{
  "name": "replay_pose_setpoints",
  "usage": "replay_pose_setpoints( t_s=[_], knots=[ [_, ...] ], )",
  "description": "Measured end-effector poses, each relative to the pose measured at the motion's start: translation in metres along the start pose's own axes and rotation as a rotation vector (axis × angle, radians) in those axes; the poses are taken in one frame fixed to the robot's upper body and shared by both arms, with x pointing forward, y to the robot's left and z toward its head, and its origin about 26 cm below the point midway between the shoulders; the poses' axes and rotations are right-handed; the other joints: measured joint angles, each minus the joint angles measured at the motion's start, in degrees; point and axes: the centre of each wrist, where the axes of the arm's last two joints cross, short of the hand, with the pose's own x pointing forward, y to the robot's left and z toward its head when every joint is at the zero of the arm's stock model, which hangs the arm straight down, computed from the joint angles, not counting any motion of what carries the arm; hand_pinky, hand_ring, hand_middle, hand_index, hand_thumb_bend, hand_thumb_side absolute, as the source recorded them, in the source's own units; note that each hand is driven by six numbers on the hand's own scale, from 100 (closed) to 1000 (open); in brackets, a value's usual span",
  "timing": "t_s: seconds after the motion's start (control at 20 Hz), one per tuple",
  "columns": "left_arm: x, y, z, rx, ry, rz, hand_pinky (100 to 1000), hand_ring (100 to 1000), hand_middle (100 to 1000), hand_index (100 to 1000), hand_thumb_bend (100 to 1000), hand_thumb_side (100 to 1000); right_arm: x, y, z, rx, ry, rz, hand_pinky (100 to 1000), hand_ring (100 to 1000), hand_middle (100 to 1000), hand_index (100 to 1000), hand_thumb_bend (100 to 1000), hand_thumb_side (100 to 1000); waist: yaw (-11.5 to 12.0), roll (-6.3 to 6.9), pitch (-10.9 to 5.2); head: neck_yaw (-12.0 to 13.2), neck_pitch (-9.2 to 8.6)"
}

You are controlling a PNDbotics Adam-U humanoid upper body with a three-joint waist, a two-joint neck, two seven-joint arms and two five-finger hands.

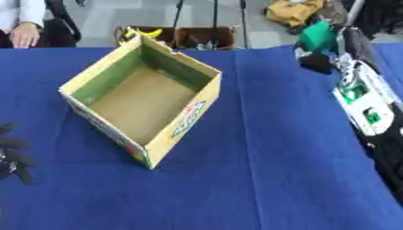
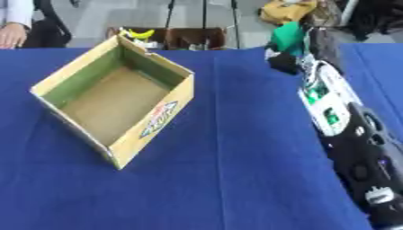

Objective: Pick up objects on the table and place them in the box.

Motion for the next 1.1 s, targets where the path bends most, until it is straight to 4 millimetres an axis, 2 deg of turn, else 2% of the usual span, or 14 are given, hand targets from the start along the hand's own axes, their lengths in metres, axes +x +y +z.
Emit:
replay_pose_setpoints(
  t_s=[0.4, 0.6, 0.65, 0.9, 1.1],
  knots=[
    [0.0, -0.001, 0.0, -0.004, 0.0, 0.0, 256, 430, 523, 794, 100, 930, 0.039, -0.022, 0.005, 0.005, -0.123, -0.039, 643, 672, 604, 750, 100, 493, 0.6, -0.57, -0.23, -0.2, 0.09],
    [0.0, -0.001, 0.0, -0.007, 0.0, 0.0, 255, 430, 523, 794, 100, 930, 0.046, -0.023, 0.007, 0.017, -0.143, -0.047, 630, 666, 597, 740, 100, 504, 1.0, -0.58, -0.28, -0.6, 0.1],
    [0.0, -0.001, 0.0, -0.008, 0.001, 0.0, 255, 430, 523, 794, 100, 930, 0.053, -0.024, 0.008, 0.02, -0.165, -0.055, 630, 665, 595, 738, 100, 528, 1.5, -0.6, -0.31, -0.9, 0.1],
    [0.001, -0.003, 0.001, -0.019, 0.0, 0.002, 255, 429, 522, 794, 100, 930, 0.099, -0.019, 0.015, 0.047, -0.284, -0.111, 630, 663, 593, 736, 100, 514, 2.8, -1.3, -0.36, -2.0, 0.25],
    [0.001, -0.004, 0.001, -0.028, -0.001, 0.007, 255, 429, 522, 793, 100, 930, 0.12, -0.008, 0.019, 0.073, -0.333, -0.114, 629, 658, 590, 733, 100, 528, 3.6, -1.49, -0.36, -2.8, 0.3]
  ],
)
